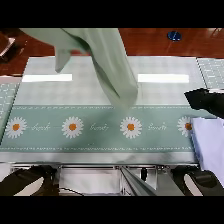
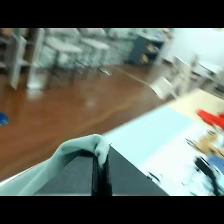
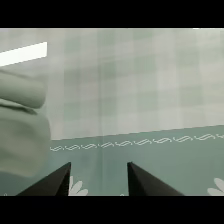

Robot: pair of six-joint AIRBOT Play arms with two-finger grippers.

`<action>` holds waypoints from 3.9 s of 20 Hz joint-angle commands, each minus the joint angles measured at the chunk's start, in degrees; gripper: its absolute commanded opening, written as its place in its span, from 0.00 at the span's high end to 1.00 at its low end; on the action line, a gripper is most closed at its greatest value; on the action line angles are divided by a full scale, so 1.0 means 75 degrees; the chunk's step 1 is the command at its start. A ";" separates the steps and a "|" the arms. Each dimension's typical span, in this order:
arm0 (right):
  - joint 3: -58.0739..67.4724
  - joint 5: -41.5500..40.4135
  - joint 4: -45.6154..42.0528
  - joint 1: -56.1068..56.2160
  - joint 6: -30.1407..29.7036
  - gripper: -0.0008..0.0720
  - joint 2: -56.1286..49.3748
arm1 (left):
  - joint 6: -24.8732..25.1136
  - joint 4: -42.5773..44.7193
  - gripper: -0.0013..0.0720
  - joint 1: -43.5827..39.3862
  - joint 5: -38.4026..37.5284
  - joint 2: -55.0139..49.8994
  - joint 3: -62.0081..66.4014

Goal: Fold the shirts.

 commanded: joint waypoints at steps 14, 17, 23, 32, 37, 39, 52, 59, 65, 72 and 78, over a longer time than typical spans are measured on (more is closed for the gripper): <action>-0.1116 0.0245 -0.0239 0.0003 0.0055 0.43 0.0012 | -0.0423 0.1364 0.89 0.0251 -0.1262 0.0688 -0.8842; -0.1070 -0.0731 -0.0111 -0.0064 -0.0187 0.43 -0.0055 | -0.0676 0.1900 0.29 0.0833 -0.1818 0.0481 -0.8912; -0.0536 0.1151 -0.2468 -0.3153 -0.0245 0.43 -0.0055 | -0.0414 0.3008 0.29 0.4328 -0.3156 0.2232 -0.8300; -0.4022 0.1428 0.3016 -0.4162 -0.2206 0.43 -0.0055 | 0.0425 0.1367 0.29 0.3701 -0.4004 0.2401 -1.1144; -0.4575 0.1113 0.3346 -0.4162 -0.2241 0.43 -0.0055 | 0.0425 0.0994 0.29 0.3165 -0.2107 0.1402 -1.1144; -0.4616 0.1224 0.3567 -0.4156 -0.2317 0.43 -0.0055 | 0.0434 0.0545 0.30 0.2841 -0.1154 0.1008 -1.1141; -0.4867 -0.1845 0.5176 0.0236 -0.1649 0.43 -0.2442 | 0.1614 -0.0662 0.95 0.2197 -0.0743 0.0428 -1.1086; -0.3066 -0.2291 0.5898 0.1699 -0.2486 0.48 -0.5441 | 0.1588 -0.0699 0.95 0.2197 -0.0743 0.0428 -1.1086; 0.0198 -0.0452 0.4654 0.1536 -0.2847 0.96 -0.5368 | 0.1588 -0.1314 0.95 0.2879 -0.1078 0.0799 -0.9154; 0.6560 0.1405 0.1367 0.0962 -0.1422 0.96 -0.3716 | 0.1046 -0.2655 0.95 0.4677 -0.0749 0.1212 -0.3512; 0.7554 0.2320 -0.0076 0.0965 -0.1172 0.96 -0.1687 | -0.0417 -0.0309 0.95 0.5345 -0.3244 0.1842 -0.1081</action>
